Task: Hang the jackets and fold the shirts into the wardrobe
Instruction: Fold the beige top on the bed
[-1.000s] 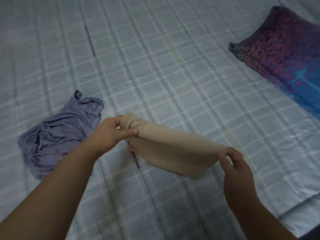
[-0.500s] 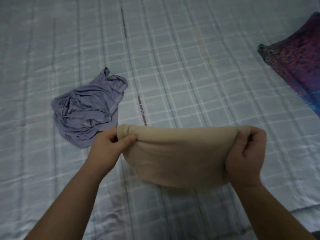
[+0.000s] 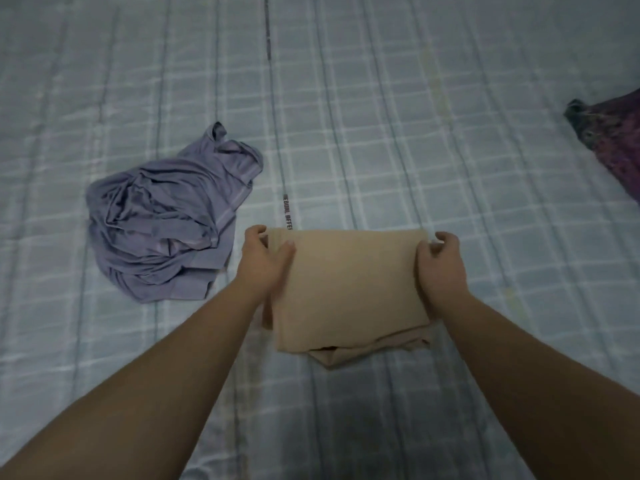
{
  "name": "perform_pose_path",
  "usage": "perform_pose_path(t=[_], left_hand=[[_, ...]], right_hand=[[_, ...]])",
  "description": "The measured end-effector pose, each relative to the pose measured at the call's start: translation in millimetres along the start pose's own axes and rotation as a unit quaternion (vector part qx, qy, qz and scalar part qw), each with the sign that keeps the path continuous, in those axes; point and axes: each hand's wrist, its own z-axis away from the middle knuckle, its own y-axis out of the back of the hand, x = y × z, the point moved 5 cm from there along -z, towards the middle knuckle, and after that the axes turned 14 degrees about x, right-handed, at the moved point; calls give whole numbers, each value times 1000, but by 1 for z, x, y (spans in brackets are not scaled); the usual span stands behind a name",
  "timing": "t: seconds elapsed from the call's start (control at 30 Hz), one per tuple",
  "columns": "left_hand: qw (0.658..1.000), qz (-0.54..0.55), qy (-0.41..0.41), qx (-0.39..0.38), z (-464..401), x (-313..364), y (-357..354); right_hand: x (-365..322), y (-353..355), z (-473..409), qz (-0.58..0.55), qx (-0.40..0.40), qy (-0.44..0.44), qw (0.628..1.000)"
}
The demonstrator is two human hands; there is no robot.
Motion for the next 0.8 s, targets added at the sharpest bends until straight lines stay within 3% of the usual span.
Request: perform_pose_path(t=[0.1, 0.2, 0.27, 0.33, 0.4, 0.47, 0.53, 0.63, 0.73, 0.8], left_hand=[[1000, 9, -6, 28, 30, -9, 3], [1000, -3, 14, 9, 61, -22, 1], [998, -6, 57, 13, 67, -31, 2], [992, -83, 90, -11, 57, -41, 4], [984, -127, 108, -70, 43, -47, 5], [986, -78, 97, -110, 38, -41, 7], [992, -42, 47, -107, 39, -30, 14], [998, -17, -19, -65, 46, -13, 23], [999, -30, -29, -7, 49, -14, 26], [996, -92, -16, -17, 54, -29, 19]], right_hand=[[7, -3, 29, 23, -20, 101, 994], [20, -3, 56, 69, -8, 168, 983], [26, 2, 63, 49, 12, 102, 994], [32, 6, 62, 25, 26, -16, 999], [40, 9, 53, 36, 3, -98, 995], [44, 10, 44, 18, -46, -121, 991], [40, 12, 42, -17, -79, -118, 990], [28, 20, 39, 4, -73, -35, 997], [21, 25, 44, 33, -39, 36, 998], [34, 21, 51, 67, -35, 37, 996]])
